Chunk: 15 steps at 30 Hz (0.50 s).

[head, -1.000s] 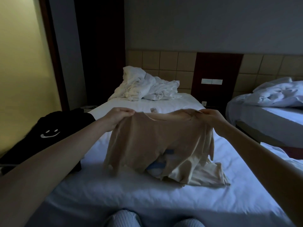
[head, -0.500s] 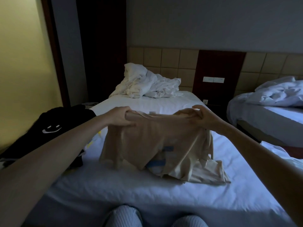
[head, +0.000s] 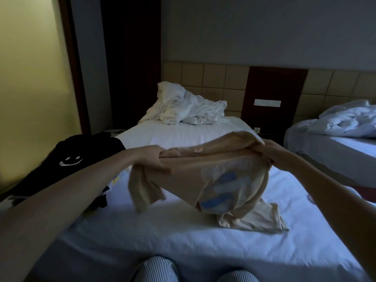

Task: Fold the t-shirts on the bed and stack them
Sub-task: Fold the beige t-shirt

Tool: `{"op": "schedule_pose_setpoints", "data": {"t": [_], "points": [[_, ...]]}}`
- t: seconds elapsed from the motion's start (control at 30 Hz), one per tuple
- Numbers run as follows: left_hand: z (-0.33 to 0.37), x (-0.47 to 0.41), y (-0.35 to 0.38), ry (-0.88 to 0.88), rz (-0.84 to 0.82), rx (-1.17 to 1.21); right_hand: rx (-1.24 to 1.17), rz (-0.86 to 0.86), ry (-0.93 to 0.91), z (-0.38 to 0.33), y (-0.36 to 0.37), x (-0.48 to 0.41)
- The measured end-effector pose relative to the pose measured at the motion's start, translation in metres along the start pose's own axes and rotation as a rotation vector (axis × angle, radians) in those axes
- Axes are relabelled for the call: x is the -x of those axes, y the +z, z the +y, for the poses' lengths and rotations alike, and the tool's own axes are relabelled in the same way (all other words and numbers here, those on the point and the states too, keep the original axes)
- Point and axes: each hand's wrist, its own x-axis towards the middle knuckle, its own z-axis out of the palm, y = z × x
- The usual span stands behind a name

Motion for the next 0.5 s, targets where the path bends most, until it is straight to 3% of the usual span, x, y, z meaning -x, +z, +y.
{"op": "schedule_pose_setpoints", "data": {"t": [0.03, 0.1, 0.17, 0.23, 0.3, 0.37, 0.43, 0.5], "points": [[0.002, 0.000, 0.002, -0.026, -0.029, -0.136, 0.170, -0.088, -0.031, -0.007, -0.004, 0.003], [0.007, -0.001, -0.006, -0.090, 0.092, -0.257, 0.811, -0.142, -0.051, -0.017, -0.007, 0.002], [0.007, -0.007, -0.029, -0.112, 0.312, -0.167, 1.236, 0.035, -0.070, -0.029, -0.010, -0.001], [0.008, -0.014, -0.058, -0.093, 0.526, 0.067, 1.168, 0.350, -0.070, -0.050, -0.014, 0.000], [0.021, -0.021, -0.082, -0.040, 0.756, 0.388, 0.801, 0.599, -0.147, -0.067, -0.024, -0.007], [0.041, -0.021, -0.096, 0.032, 0.786, 0.669, 0.508, 0.661, -0.266, -0.083, -0.033, -0.017], [0.052, -0.011, -0.107, 0.072, 0.676, 0.464, 0.327, 0.598, -0.316, -0.091, -0.044, -0.024], [0.048, -0.004, -0.127, 0.094, 0.750, 0.234, 0.308, 0.637, -0.394, -0.095, -0.059, -0.030]]}}
